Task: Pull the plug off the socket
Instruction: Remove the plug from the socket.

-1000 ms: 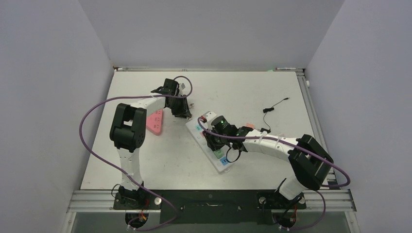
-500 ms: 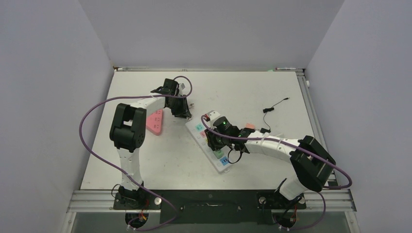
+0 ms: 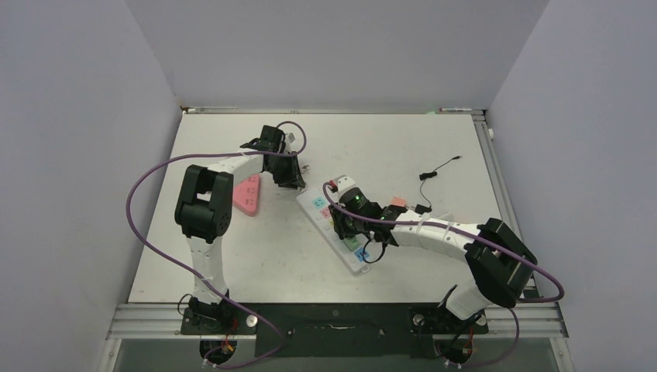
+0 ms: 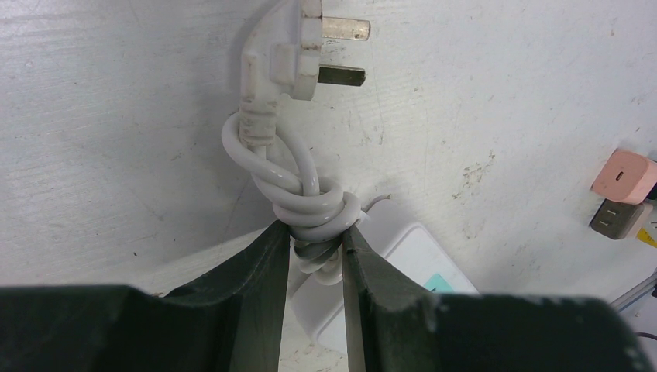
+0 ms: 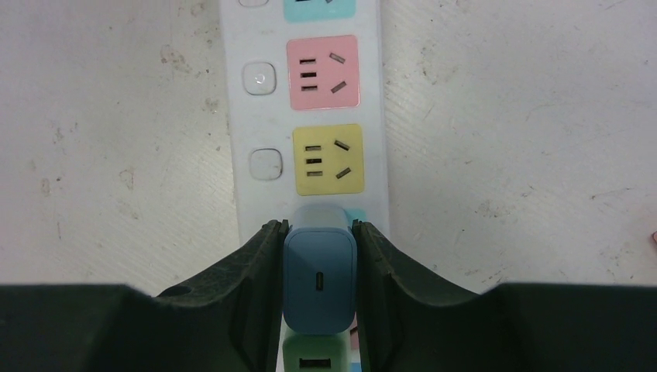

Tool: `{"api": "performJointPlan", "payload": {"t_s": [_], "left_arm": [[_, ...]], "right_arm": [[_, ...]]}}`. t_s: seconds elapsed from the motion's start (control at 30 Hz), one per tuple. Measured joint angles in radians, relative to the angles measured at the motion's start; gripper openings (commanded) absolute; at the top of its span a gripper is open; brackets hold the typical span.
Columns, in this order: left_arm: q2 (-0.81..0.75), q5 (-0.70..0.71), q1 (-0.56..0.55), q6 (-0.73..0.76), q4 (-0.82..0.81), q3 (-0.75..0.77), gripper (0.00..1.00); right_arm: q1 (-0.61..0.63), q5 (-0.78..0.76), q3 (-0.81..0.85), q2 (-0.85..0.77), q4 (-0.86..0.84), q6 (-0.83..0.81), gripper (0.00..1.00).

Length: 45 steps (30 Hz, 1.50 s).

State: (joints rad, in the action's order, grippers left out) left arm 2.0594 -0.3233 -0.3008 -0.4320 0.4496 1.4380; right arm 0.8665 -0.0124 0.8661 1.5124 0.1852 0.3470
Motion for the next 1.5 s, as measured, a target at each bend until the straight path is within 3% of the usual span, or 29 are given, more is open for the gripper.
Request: {"api": "performJointPlan", "payload": {"t_s": [0.57, 1.07, 1.5], "left_arm": [[0.000, -0.003, 0.001, 0.000, 0.000, 0.000, 0.00], [0.000, -0.011, 0.003, 0.000, 0.006, 0.000, 0.00], [0.000, -0.011, 0.004, 0.000, 0.006, 0.000, 0.00]], "right_arm": [[0.008, -0.048, 0.000, -0.011, 0.009, 0.009, 0.05], [0.006, 0.079, -0.013, -0.033, -0.009, -0.082, 0.05], [0.013, 0.037, -0.013, -0.053, -0.001, -0.082, 0.05]]}}
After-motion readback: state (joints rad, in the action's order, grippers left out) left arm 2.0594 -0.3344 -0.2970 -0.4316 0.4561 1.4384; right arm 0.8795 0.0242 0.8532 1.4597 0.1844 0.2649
